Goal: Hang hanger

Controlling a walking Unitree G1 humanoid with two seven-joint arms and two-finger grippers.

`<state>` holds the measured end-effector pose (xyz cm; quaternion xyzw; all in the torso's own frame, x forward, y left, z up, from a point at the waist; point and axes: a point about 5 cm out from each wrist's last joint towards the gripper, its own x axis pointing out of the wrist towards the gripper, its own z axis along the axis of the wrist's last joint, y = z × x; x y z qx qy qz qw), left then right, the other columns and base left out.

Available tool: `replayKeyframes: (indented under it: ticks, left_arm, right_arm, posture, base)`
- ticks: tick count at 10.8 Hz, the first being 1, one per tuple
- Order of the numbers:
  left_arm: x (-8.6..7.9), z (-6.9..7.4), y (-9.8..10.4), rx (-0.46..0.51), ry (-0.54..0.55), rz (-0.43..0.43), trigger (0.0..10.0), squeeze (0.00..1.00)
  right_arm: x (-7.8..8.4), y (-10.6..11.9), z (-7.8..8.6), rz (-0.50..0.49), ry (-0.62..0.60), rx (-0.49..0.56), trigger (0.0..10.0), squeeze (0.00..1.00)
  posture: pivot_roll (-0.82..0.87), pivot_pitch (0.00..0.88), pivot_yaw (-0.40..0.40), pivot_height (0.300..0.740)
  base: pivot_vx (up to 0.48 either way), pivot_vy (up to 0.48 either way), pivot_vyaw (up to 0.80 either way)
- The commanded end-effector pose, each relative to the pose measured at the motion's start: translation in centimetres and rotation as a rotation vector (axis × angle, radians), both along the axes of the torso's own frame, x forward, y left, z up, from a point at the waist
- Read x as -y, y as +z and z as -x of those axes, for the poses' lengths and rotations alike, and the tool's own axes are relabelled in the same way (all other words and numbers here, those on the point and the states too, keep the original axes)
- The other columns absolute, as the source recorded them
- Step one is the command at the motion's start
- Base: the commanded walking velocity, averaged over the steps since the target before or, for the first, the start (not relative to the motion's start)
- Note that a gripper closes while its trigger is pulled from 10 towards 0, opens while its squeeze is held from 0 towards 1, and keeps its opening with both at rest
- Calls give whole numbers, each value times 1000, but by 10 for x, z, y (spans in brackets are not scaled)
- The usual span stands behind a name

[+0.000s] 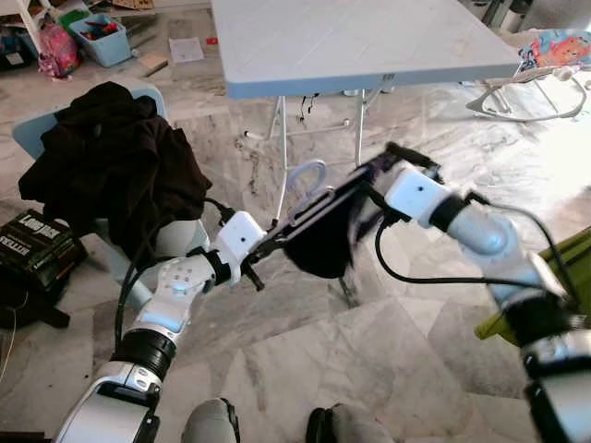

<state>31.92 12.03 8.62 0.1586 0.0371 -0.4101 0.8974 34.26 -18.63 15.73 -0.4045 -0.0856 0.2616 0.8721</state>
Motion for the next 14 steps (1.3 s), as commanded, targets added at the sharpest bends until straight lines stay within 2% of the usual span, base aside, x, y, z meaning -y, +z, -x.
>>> replayKeyframes:
  ticks: [1,2,3,4,5,6,7,9,10,11,14]
  left_arm:
    - [1,-7,20,75,-4,32,0,0]
    - [-2,-9,27,95,9,34,0,0]
    - [-4,-9,27,93,10,31,0,0]
    - [-6,-8,26,89,6,23,0,0]
    - [-3,-7,28,82,-2,47,0,0]
    - [4,-5,32,69,-23,83,0,0]
    - [10,-1,33,57,-44,106,0,0]
    - [9,4,29,41,-54,98,0,0]
    - [10,5,29,34,-59,98,0,0]
    - [12,6,32,33,-64,103,0,0]
    - [16,9,34,31,-76,112,0,0]
  right_arm:
    - [10,-18,4,-22,-57,-93,10000,1000]
    - [19,-38,8,-26,-135,-193,10000,1000]
    - [18,-48,11,-54,-156,-260,10000,1000]
    - [12,-60,17,-76,-129,-354,10000,937]
    - [5,-67,21,-105,-117,-415,10000,27]
    - [0,-73,20,-178,-152,-466,10000,0]
    - [-4,-75,16,-350,-239,-511,10000,0]
    - [-12,-77,15,-423,-301,-507,10000,0]
    - [-14,-73,9,-451,-365,-442,4118,0]
    - [-14,-62,-2,-501,-432,-368,0,0]
    - [-14,-50,-12,-538,-487,-295,0,0]
  posture:
    - [-61,122,-61,740]
    - [-57,122,-60,740]
    - [-48,120,-54,740]
    - [-47,119,-49,740]
    - [-47,119,-49,740]
    - [-44,122,-47,740]
    - [-40,124,-45,740]
    - [-30,130,-34,740]
    - [-30,130,-34,740]
    - [-22,128,-42,740]
    - [-16,126,-47,740]
  base:
    - [0,0,0]
    - [0,0,0]
    - [0,0,0]
    - [0,0,0]
    - [0,0,0]
    - [0,0,0]
    - [0,0,0]
    - [0,0,0]
    - [0,0,0]
    - [0,0,0]
    - [0,0,0]
